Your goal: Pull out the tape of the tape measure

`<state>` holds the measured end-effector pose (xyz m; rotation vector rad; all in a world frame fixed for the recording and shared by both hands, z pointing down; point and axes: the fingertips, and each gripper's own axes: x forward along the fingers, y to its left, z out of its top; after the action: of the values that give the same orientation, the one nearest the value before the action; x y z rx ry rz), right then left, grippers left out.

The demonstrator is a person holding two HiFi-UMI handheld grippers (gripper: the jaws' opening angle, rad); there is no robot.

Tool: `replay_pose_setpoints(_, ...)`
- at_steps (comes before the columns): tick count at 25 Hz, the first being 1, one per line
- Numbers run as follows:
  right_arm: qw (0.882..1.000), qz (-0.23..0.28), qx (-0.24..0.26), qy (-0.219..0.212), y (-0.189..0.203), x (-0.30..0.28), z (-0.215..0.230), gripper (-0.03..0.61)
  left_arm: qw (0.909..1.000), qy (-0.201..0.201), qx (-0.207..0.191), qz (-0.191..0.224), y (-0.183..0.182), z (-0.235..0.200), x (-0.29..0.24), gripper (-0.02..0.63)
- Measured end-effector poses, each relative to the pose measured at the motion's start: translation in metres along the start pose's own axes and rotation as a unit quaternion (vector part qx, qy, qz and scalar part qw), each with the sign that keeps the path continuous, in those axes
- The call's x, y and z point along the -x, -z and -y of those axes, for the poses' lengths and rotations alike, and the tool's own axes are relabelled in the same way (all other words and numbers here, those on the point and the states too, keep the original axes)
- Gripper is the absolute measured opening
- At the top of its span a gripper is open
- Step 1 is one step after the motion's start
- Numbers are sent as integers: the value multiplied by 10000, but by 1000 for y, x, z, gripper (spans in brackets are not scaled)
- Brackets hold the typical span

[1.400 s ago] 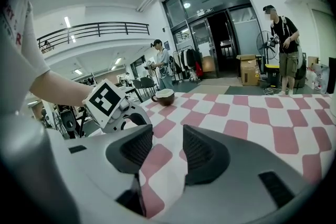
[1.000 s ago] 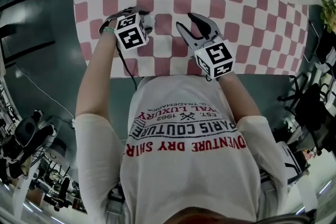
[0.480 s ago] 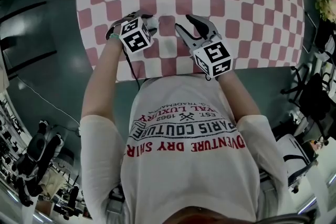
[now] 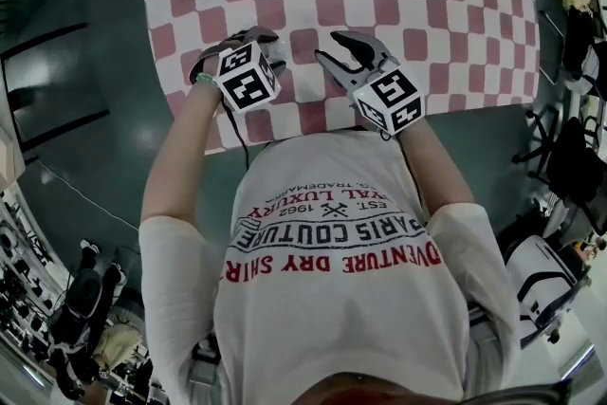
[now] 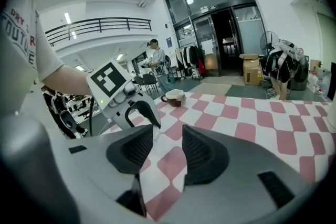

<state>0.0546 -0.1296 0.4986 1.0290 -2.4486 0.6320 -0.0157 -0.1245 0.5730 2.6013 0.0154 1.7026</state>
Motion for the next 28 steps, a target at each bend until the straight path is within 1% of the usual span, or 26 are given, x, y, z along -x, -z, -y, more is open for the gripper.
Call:
replay_pose_setpoints(2, 9997, 25, 173, -169, -6, 3, -6, 190, 9997, -95, -199, 76, -10, -2, 19, 232)
replay_pose_setpoints(6, 9958, 133, 721, -552, -25, 10, -22, 190, 9982, -216, -433, 349, -30, -2, 56, 232)
replay_pose_setpoints(11, 9892, 187, 1169, -866, -38, 13, -38, 190, 9952, -322, -740, 555, -48, 4, 82, 232)
replay_pose_setpoints(17, 9805, 44, 1636, -1090, -38, 8, -57, 183, 9920, -315, -986, 726, -58, 11, 95, 232)
replay_pose_setpoints(24, 9696, -92, 2113, -1234, -40, 4, -73, 138, 9900, -259, -1126, 805, -57, 19, 102, 232)
replay_pose_setpoints(28, 9637, -145, 2345, -1265, -39, 2, -77, 107, 9900, -249, -1125, 819, -55, 19, 103, 232)
